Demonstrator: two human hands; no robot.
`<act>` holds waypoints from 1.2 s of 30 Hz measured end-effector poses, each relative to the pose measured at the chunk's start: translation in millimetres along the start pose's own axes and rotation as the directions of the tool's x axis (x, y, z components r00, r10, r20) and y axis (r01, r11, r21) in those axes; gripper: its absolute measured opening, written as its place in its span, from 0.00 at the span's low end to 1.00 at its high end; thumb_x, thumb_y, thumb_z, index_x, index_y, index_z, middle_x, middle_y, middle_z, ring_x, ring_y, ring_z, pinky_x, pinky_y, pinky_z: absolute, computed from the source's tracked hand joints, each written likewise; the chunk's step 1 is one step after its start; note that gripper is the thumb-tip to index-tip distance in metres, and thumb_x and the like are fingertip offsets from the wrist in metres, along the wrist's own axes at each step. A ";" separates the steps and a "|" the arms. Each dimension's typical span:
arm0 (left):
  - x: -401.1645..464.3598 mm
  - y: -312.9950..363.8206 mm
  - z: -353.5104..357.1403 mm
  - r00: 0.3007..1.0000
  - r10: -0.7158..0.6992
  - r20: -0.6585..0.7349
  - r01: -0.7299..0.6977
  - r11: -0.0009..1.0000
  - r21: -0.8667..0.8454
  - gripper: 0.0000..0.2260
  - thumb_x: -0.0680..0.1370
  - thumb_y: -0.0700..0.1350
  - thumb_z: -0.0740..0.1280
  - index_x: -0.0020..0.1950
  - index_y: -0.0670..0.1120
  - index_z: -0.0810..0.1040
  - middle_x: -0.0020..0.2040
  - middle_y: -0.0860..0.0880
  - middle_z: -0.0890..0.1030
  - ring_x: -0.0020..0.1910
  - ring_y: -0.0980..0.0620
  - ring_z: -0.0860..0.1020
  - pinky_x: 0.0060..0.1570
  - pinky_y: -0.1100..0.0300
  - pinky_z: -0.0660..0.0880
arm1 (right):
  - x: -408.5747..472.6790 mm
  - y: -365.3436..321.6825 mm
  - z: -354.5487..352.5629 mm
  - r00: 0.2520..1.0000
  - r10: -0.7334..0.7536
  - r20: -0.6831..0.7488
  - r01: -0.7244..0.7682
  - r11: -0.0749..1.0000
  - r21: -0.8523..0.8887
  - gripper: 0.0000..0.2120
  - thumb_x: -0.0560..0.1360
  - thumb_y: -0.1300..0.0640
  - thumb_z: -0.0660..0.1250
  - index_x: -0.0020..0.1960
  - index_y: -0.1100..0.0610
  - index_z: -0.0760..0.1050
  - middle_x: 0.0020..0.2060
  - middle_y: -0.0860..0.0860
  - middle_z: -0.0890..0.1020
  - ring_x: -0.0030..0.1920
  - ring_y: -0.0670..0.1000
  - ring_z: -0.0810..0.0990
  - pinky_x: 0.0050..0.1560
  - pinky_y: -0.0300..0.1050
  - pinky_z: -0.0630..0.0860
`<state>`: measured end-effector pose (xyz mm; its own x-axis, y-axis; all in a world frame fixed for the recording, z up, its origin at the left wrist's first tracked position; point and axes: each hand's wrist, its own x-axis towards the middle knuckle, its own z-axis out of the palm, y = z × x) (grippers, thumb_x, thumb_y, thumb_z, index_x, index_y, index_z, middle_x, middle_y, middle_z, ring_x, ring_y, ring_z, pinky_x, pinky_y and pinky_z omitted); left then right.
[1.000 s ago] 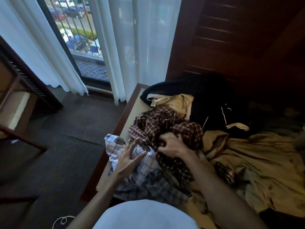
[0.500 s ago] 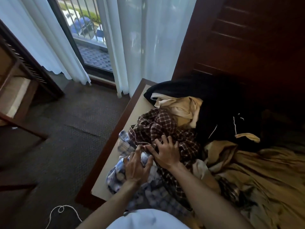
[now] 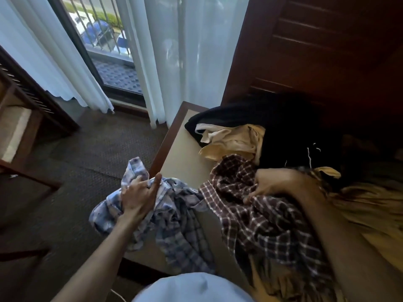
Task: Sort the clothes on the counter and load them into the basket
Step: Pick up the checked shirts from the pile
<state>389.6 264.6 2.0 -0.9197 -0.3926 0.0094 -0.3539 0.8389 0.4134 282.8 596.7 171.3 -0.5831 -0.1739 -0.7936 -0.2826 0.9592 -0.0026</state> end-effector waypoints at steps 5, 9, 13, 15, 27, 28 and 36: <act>-2.9 46.5 34.6 0.963 0.214 0.164 -0.197 0.974 -0.112 0.31 0.78 0.73 0.48 0.56 0.53 0.81 0.66 0.50 0.75 0.66 0.45 0.73 0.59 0.44 0.70 | 70.7 -60.8 46.6 0.867 -0.088 -0.490 0.090 0.996 -0.021 0.34 0.76 0.28 0.56 0.74 0.48 0.63 0.62 0.58 0.79 0.65 0.59 0.75 0.68 0.62 0.65; -29.4 72.3 65.5 0.907 0.282 0.313 -0.232 0.955 -0.187 0.25 0.82 0.68 0.46 0.79 0.71 0.50 0.84 0.55 0.47 0.80 0.53 0.54 0.73 0.36 0.56 | 117.1 -77.3 124.3 0.845 -0.161 -0.510 0.263 0.955 0.135 0.30 0.78 0.30 0.41 0.78 0.33 0.49 0.81 0.51 0.48 0.80 0.57 0.46 0.74 0.74 0.42; -33.4 72.9 72.0 0.921 0.280 0.272 -0.259 0.959 -0.113 0.27 0.82 0.69 0.40 0.77 0.67 0.62 0.80 0.55 0.66 0.74 0.50 0.68 0.68 0.39 0.62 | 135.1 -71.7 132.9 0.814 -0.069 -0.577 0.245 0.941 0.234 0.31 0.78 0.30 0.41 0.77 0.38 0.59 0.81 0.43 0.38 0.80 0.54 0.38 0.71 0.73 0.41; -35.0 77.9 77.4 0.939 0.269 0.214 -0.253 0.962 -0.100 0.27 0.82 0.67 0.43 0.70 0.60 0.74 0.65 0.55 0.80 0.62 0.49 0.77 0.60 0.44 0.66 | 143.0 -74.5 129.8 0.841 0.011 -0.541 0.172 0.943 0.287 0.33 0.78 0.30 0.42 0.70 0.45 0.71 0.81 0.49 0.52 0.79 0.59 0.50 0.71 0.75 0.51; -11.0 84.4 64.8 0.963 0.230 0.138 -0.216 0.970 -0.111 0.24 0.80 0.68 0.55 0.33 0.52 0.64 0.35 0.50 0.80 0.36 0.46 0.78 0.42 0.51 0.68 | 135.5 -70.3 116.4 0.708 0.114 -0.697 0.147 0.941 0.304 0.31 0.82 0.38 0.50 0.39 0.57 0.83 0.43 0.53 0.84 0.47 0.59 0.81 0.44 0.50 0.75; -12.0 81.9 58.4 0.966 0.232 0.117 -0.218 0.968 -0.120 0.25 0.80 0.68 0.55 0.32 0.52 0.62 0.34 0.50 0.79 0.34 0.45 0.78 0.39 0.52 0.67 | 128.7 -70.9 117.8 0.690 0.117 -0.714 0.151 0.942 0.301 0.30 0.82 0.40 0.53 0.38 0.57 0.82 0.42 0.53 0.84 0.46 0.59 0.81 0.43 0.50 0.75; -22.6 99.3 -25.1 0.915 0.399 -0.057 -0.402 0.902 -0.157 0.27 0.80 0.65 0.62 0.29 0.48 0.63 0.26 0.53 0.68 0.25 0.50 0.68 0.29 0.56 0.63 | 30.1 -89.7 100.7 0.454 0.258 -0.853 0.182 0.910 0.372 0.20 0.75 0.49 0.63 0.28 0.57 0.75 0.30 0.51 0.81 0.36 0.55 0.79 0.37 0.48 0.75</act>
<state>379.5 347.4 65.7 -0.9732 -0.0465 0.2254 0.0777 0.8555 0.5119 367.3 527.8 86.4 -0.9871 -0.0219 0.1583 -0.0803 0.9245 -0.3727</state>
